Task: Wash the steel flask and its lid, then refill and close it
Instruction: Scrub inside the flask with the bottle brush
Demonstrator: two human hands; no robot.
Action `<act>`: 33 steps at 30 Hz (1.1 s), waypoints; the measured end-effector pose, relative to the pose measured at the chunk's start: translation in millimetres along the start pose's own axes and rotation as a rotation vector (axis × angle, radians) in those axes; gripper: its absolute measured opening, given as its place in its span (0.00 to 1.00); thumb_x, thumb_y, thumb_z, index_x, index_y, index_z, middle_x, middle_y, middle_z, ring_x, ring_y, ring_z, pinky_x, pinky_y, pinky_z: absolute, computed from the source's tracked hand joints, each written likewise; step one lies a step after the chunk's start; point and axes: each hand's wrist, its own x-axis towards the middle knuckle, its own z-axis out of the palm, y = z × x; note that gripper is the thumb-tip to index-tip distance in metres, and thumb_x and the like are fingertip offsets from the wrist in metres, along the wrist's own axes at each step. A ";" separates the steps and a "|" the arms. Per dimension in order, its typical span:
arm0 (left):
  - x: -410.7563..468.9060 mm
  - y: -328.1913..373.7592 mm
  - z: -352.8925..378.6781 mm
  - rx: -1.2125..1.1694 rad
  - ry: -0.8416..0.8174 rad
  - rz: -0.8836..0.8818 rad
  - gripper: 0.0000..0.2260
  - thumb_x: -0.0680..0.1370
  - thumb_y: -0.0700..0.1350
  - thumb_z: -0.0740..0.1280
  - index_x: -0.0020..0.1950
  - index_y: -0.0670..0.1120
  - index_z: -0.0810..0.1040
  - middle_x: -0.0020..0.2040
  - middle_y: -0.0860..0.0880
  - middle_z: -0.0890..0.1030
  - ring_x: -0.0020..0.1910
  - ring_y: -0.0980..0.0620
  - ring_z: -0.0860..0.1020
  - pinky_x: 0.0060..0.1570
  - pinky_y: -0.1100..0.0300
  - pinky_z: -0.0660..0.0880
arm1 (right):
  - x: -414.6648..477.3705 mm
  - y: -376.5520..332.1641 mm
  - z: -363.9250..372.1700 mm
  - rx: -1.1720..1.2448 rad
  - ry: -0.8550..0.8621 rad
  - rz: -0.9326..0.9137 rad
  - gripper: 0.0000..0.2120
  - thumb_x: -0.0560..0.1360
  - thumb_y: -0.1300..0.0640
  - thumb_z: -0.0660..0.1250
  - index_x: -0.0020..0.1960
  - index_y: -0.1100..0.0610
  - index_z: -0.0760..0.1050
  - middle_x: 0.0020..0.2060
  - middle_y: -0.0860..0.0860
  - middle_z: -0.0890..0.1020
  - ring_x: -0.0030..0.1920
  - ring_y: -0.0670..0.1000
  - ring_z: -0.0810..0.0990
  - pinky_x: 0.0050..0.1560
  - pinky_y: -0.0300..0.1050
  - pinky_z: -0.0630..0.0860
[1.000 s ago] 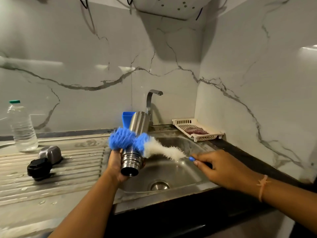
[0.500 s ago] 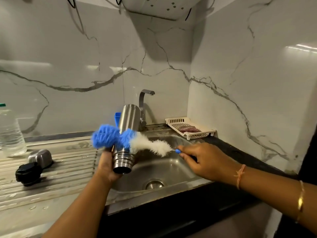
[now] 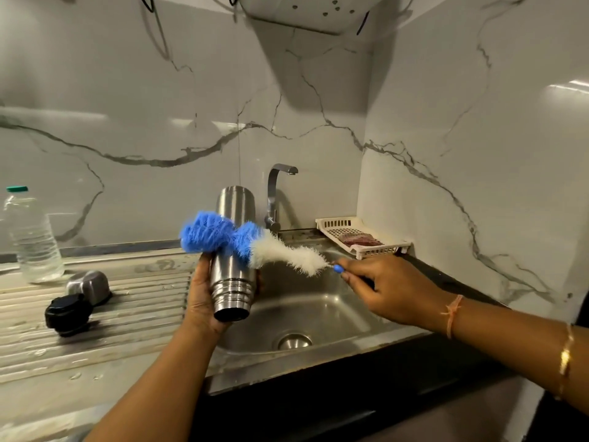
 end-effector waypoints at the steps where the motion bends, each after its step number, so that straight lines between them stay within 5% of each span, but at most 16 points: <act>1: -0.8 -0.1 0.9 -0.010 -0.003 -0.024 0.35 0.65 0.63 0.74 0.65 0.45 0.74 0.55 0.43 0.79 0.46 0.44 0.80 0.45 0.49 0.79 | 3.2 2.4 -0.1 -0.005 0.023 -0.001 0.16 0.79 0.51 0.60 0.66 0.48 0.74 0.35 0.49 0.83 0.31 0.47 0.76 0.32 0.41 0.73; 6: -3.7 -2.6 5.3 -0.087 -0.067 -0.176 0.35 0.75 0.65 0.60 0.66 0.36 0.73 0.57 0.38 0.79 0.49 0.41 0.80 0.49 0.45 0.79 | 36.3 13.9 -12.6 -0.010 0.120 0.123 0.15 0.80 0.53 0.61 0.64 0.52 0.76 0.40 0.54 0.84 0.30 0.49 0.75 0.29 0.38 0.67; 9: -5.4 -2.7 8.3 -0.070 -0.059 -0.136 0.28 0.72 0.53 0.70 0.63 0.34 0.74 0.57 0.34 0.78 0.49 0.36 0.81 0.50 0.39 0.78 | 33.6 17.5 -13.6 -0.023 0.110 0.117 0.15 0.80 0.53 0.60 0.64 0.53 0.77 0.39 0.52 0.83 0.27 0.44 0.71 0.27 0.34 0.62; 12: -3.9 -1.8 6.2 -0.059 0.026 -0.061 0.35 0.57 0.45 0.81 0.61 0.37 0.75 0.52 0.37 0.81 0.44 0.38 0.82 0.44 0.42 0.80 | 8.7 17.9 -2.0 -0.064 0.059 -0.058 0.17 0.79 0.50 0.59 0.65 0.52 0.76 0.40 0.50 0.84 0.29 0.44 0.74 0.31 0.39 0.73; 16: 1.5 -1.1 0.6 -0.018 0.199 -0.029 0.30 0.64 0.55 0.72 0.61 0.43 0.74 0.45 0.42 0.83 0.38 0.43 0.82 0.46 0.43 0.77 | -11.5 22.4 5.5 -0.051 0.054 -0.130 0.20 0.78 0.46 0.56 0.63 0.53 0.77 0.38 0.47 0.84 0.32 0.42 0.76 0.31 0.39 0.75; 20: -5.7 -2.8 9.7 0.020 -0.008 -0.165 0.41 0.58 0.50 0.81 0.67 0.40 0.71 0.56 0.36 0.78 0.45 0.39 0.80 0.43 0.45 0.80 | 18.5 30.5 0.0 -0.048 0.131 0.045 0.14 0.79 0.54 0.61 0.63 0.53 0.78 0.36 0.49 0.82 0.28 0.45 0.74 0.28 0.33 0.69; 23: -9.1 -7.0 17.9 0.046 -0.059 -0.245 0.31 0.71 0.55 0.70 0.68 0.39 0.70 0.58 0.34 0.77 0.45 0.40 0.80 0.45 0.49 0.79 | 36.2 37.9 -9.7 -0.086 0.159 0.219 0.16 0.79 0.54 0.60 0.65 0.52 0.76 0.46 0.53 0.85 0.31 0.48 0.76 0.31 0.41 0.71; 25: -6.6 -7.2 17.1 0.029 -0.001 -0.222 0.29 0.75 0.58 0.63 0.69 0.39 0.69 0.57 0.36 0.78 0.47 0.40 0.80 0.46 0.47 0.78 | 29.4 37.6 -8.1 -0.076 0.125 0.169 0.15 0.79 0.53 0.61 0.64 0.52 0.76 0.40 0.50 0.84 0.29 0.46 0.74 0.29 0.39 0.68; 27: -2.9 -5.8 13.1 0.007 0.071 -0.157 0.28 0.72 0.55 0.67 0.66 0.40 0.71 0.54 0.37 0.80 0.47 0.39 0.80 0.47 0.42 0.78 | 11.7 31.2 -1.0 -0.058 0.068 0.002 0.15 0.79 0.52 0.61 0.64 0.51 0.76 0.32 0.46 0.81 0.27 0.43 0.72 0.27 0.36 0.67; 29: -0.5 -4.0 7.5 0.037 0.122 -0.076 0.31 0.64 0.52 0.75 0.62 0.40 0.73 0.46 0.39 0.82 0.40 0.40 0.81 0.41 0.44 0.79 | -4.2 28.2 5.8 -0.045 0.019 -0.104 0.18 0.78 0.47 0.58 0.65 0.51 0.75 0.38 0.49 0.84 0.32 0.45 0.78 0.31 0.41 0.76; 33: 0.9 -1.6 6.9 0.060 0.118 -0.081 0.29 0.66 0.51 0.75 0.62 0.39 0.74 0.50 0.38 0.81 0.42 0.39 0.82 0.43 0.43 0.80 | 11.0 39.7 5.2 -0.053 0.081 0.004 0.16 0.79 0.49 0.60 0.65 0.50 0.75 0.41 0.52 0.85 0.30 0.44 0.75 0.29 0.41 0.72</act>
